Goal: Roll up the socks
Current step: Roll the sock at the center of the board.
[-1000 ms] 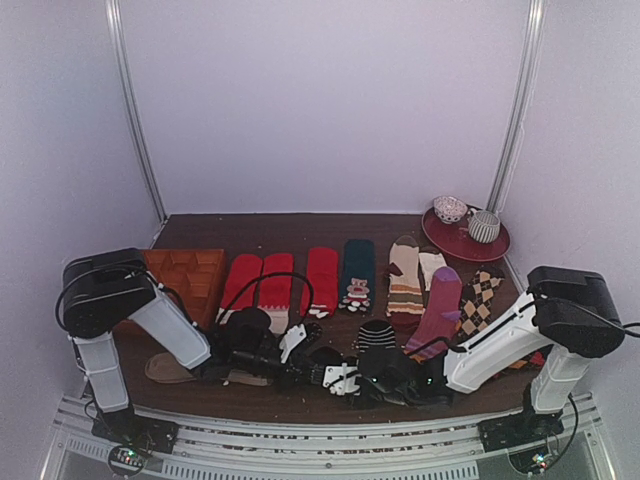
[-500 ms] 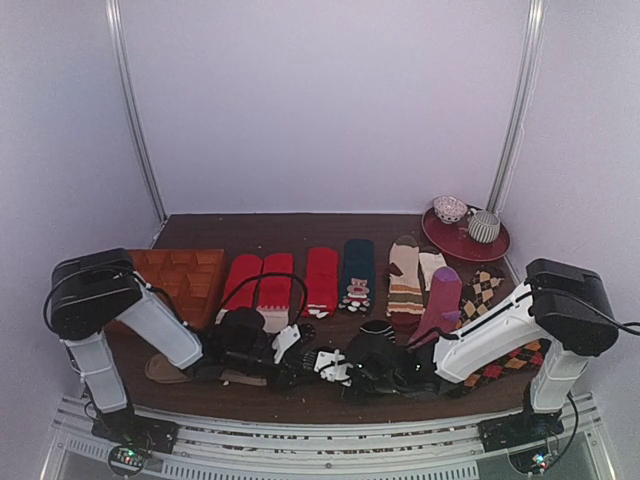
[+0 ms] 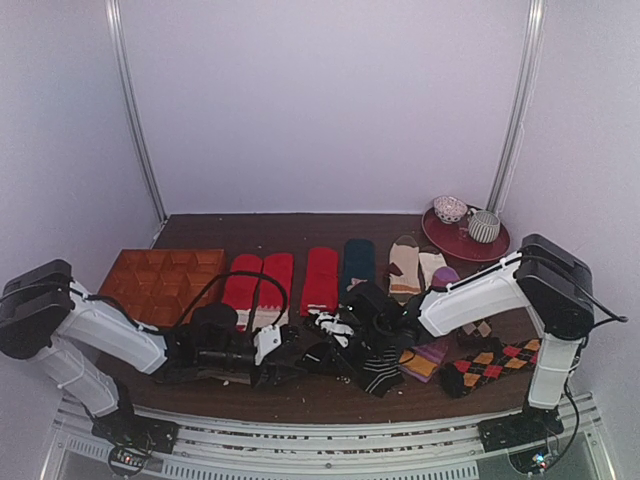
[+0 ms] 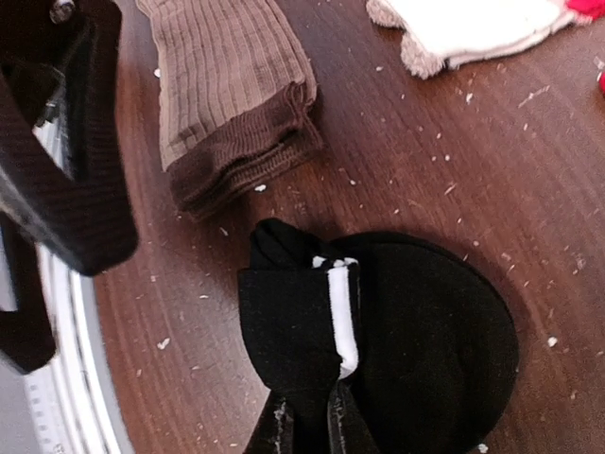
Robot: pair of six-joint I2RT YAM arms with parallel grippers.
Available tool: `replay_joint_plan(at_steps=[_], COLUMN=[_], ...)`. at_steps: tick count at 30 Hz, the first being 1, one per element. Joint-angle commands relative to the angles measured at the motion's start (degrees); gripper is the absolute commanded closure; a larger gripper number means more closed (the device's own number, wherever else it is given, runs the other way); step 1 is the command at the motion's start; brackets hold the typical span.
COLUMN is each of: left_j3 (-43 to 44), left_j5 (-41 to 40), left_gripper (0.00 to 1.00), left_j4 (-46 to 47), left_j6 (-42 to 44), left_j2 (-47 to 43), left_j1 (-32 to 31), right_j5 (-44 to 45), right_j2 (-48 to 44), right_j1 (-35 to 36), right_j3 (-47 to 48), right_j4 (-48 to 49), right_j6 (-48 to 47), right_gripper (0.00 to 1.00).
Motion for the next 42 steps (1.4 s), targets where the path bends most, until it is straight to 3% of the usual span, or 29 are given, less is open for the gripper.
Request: replay_joint_plan(at_steps=[1,7,15,32,35,38,42], left_j3=[1.1,5.1,6.7,6.4,5.8,5.6,6.3], left_j5=[-1.0,1.4,4.0,3.4,2.5,1.7,-0.1], left_gripper=[0.55,0.48,0.51,0.79,0.92,1.00,1.00], left_j4=[6.0,7.0,6.0,7.2,7.1,6.0,1.4], left_j6=[5.7,7.6,7.9,4.6,3.6,2.5,-1.0], left_j2=[5.3,12.3,15.6,21.2,21.3,20.8,20.6], left_j1=[-0.2,-0.2,-0.4,-3.5,-3.5,-3.5,-3.4], right_j5=[-11.8,-16.8,-17.8,-18.1,-18.0,-17.9,-15.3], right_j2=[5.3,7.6,8.8,10.1,10.2,9.7,6.1], right_j1=[-1.8,-2.9,-4.8,-6.3,-6.5,-6.6,-6.6], right_j3=[-2.5,-1.2,-0.8,-1.3,-1.4,-1.3,-1.6], right_j4=[-16.2,-19.2,-19.8,-18.4,-18.6,-18.2,-15.8], right_j6=[3.3,1.6,1.6,3.0,2.8,2.6,1.8], right_gripper=[0.96,0.95,0.95,0.94,0.93,0.90,0.78])
